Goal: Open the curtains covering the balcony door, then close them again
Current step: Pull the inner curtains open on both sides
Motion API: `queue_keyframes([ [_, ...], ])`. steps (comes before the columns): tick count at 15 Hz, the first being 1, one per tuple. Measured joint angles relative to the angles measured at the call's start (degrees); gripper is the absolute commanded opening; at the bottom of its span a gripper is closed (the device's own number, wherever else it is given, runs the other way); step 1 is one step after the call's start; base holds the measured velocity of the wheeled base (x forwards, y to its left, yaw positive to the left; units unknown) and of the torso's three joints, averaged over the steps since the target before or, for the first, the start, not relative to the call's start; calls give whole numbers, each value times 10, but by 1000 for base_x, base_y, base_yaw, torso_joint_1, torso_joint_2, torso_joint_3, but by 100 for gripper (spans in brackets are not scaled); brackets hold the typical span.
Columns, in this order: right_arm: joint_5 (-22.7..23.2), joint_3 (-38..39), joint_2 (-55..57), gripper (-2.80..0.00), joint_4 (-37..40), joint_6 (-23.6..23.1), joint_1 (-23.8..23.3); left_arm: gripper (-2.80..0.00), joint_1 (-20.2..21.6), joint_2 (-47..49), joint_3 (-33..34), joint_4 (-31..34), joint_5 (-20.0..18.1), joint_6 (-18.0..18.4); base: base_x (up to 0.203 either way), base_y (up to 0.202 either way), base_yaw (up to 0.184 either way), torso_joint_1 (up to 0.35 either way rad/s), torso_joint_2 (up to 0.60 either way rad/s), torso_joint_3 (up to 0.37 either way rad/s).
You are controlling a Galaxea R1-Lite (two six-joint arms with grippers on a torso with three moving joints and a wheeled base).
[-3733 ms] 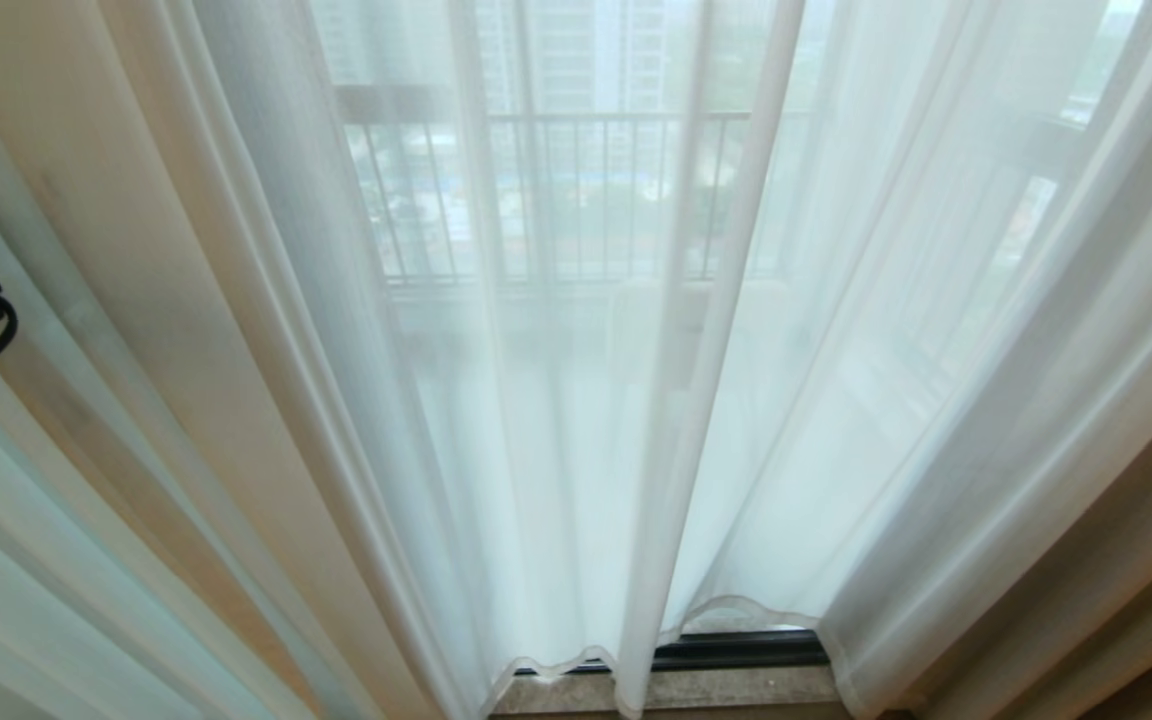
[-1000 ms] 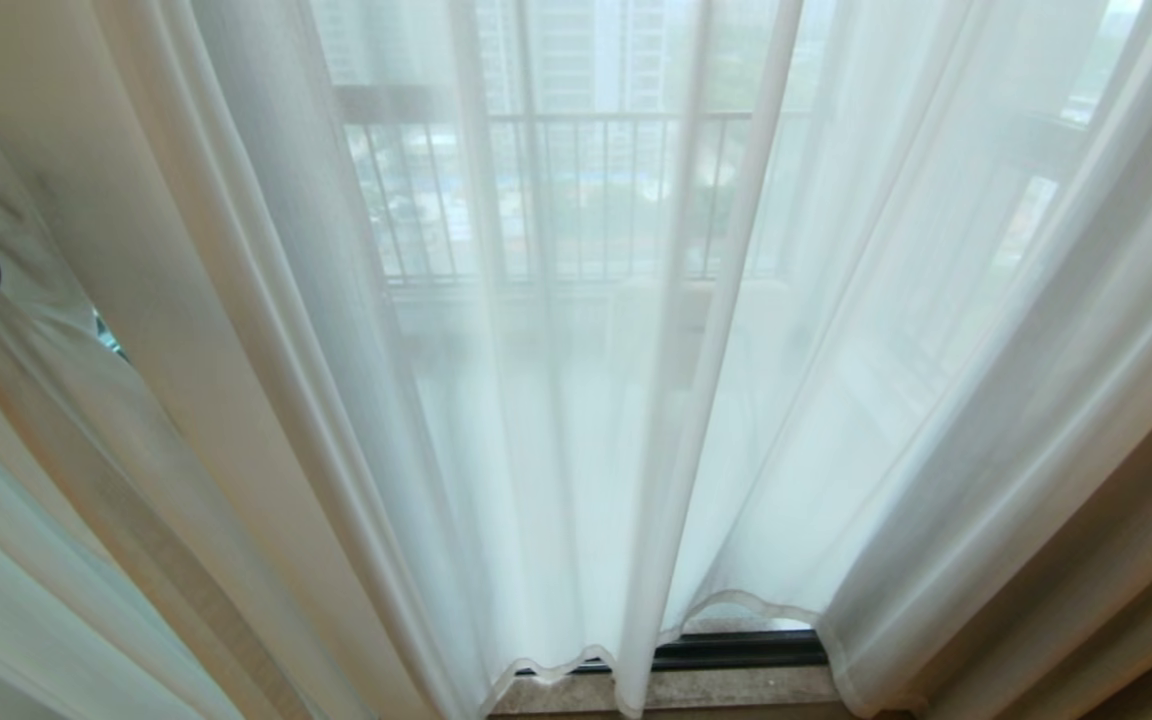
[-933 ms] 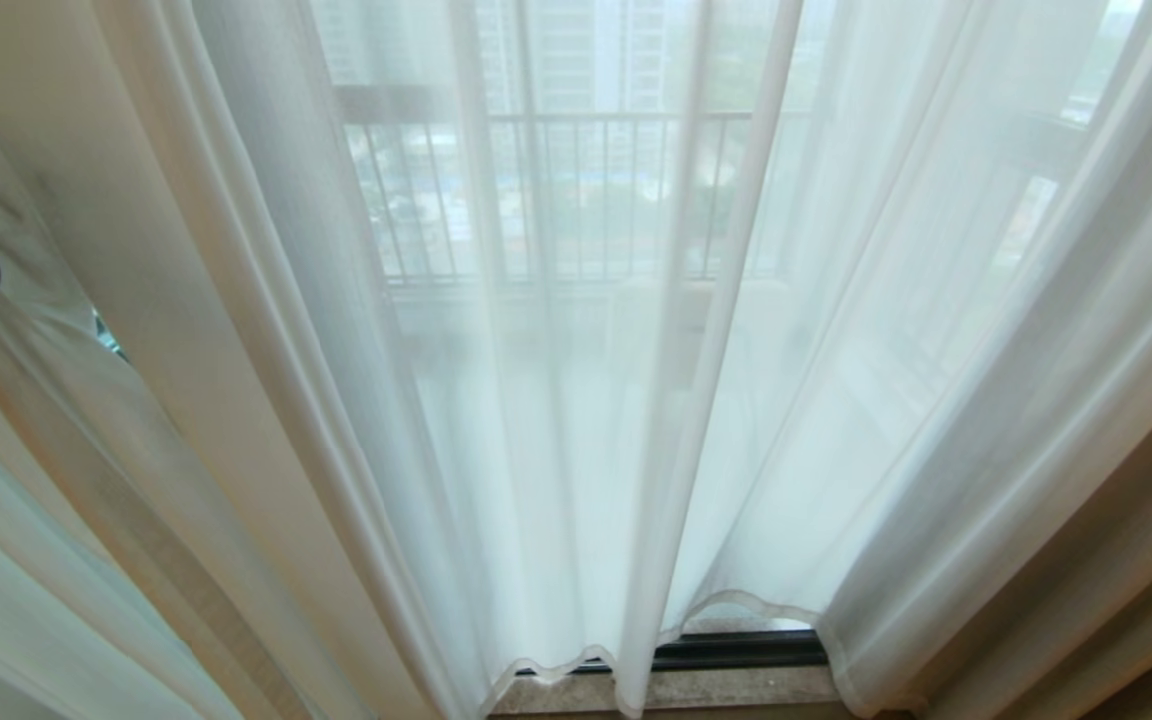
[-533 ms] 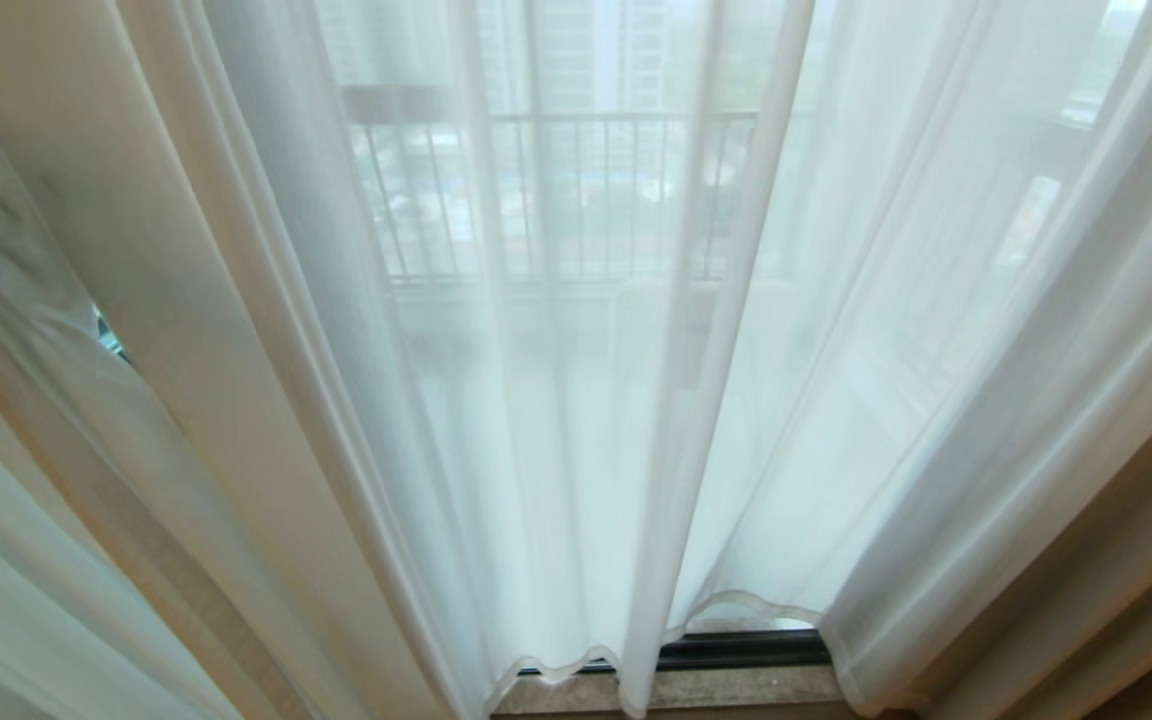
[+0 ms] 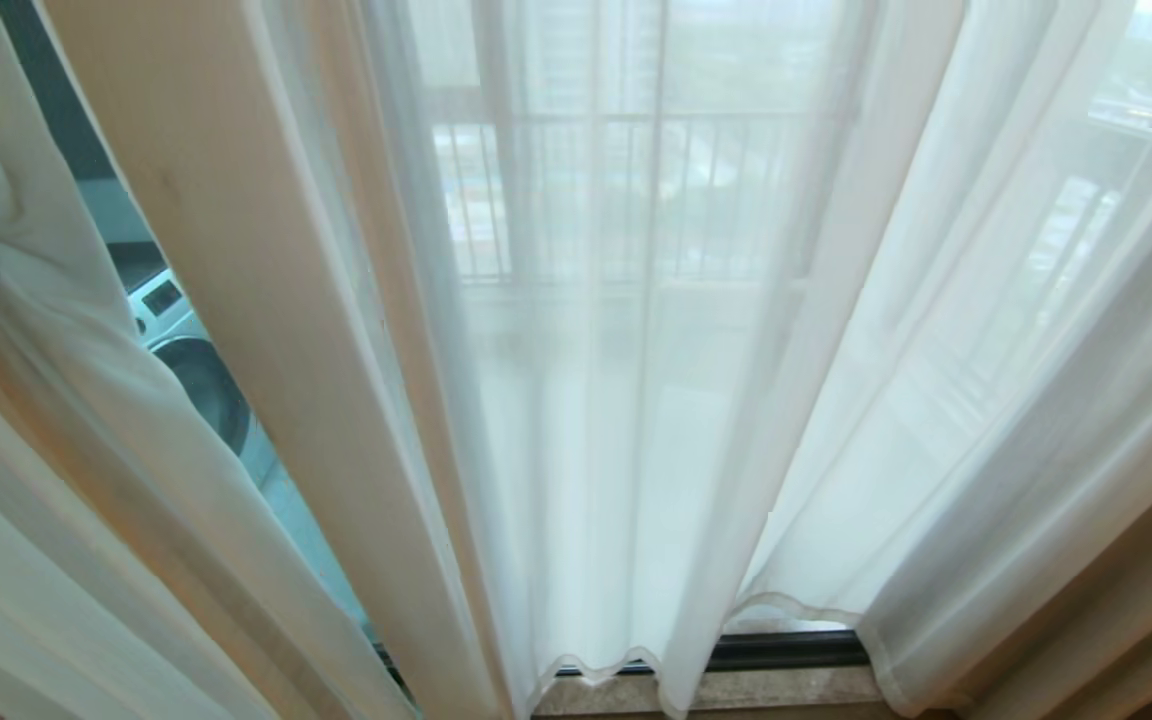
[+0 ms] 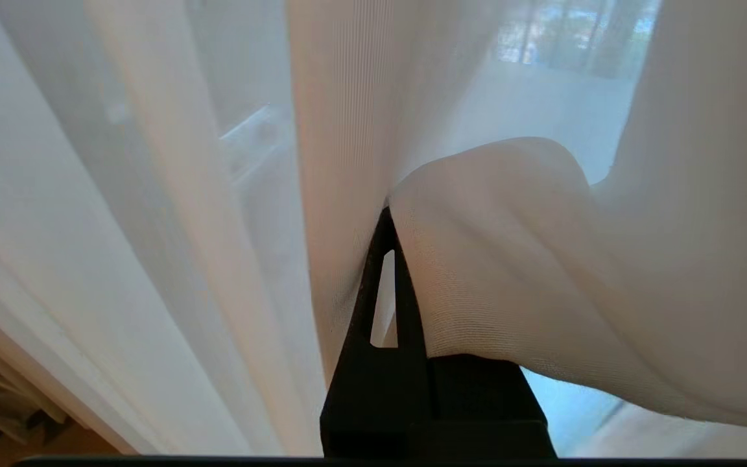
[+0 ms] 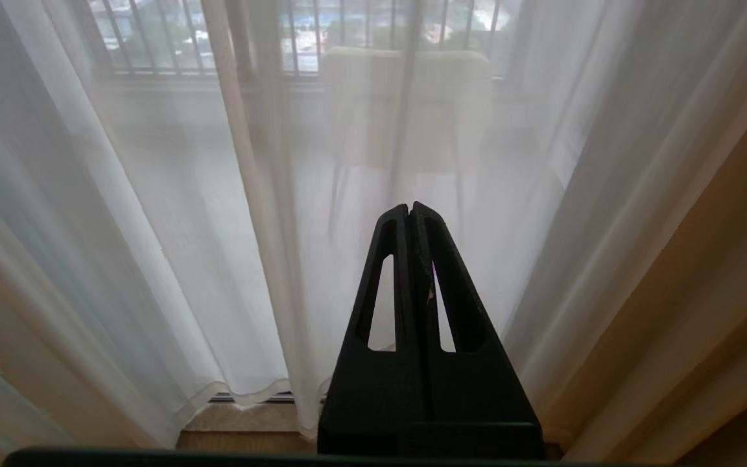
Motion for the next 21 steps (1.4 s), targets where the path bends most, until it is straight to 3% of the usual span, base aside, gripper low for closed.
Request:
queue_keyframes([
  [21,0,0,0,-280,0,0,0,-280,-2,-5,10,-2,1,0,0,190,1,2,3,2],
])
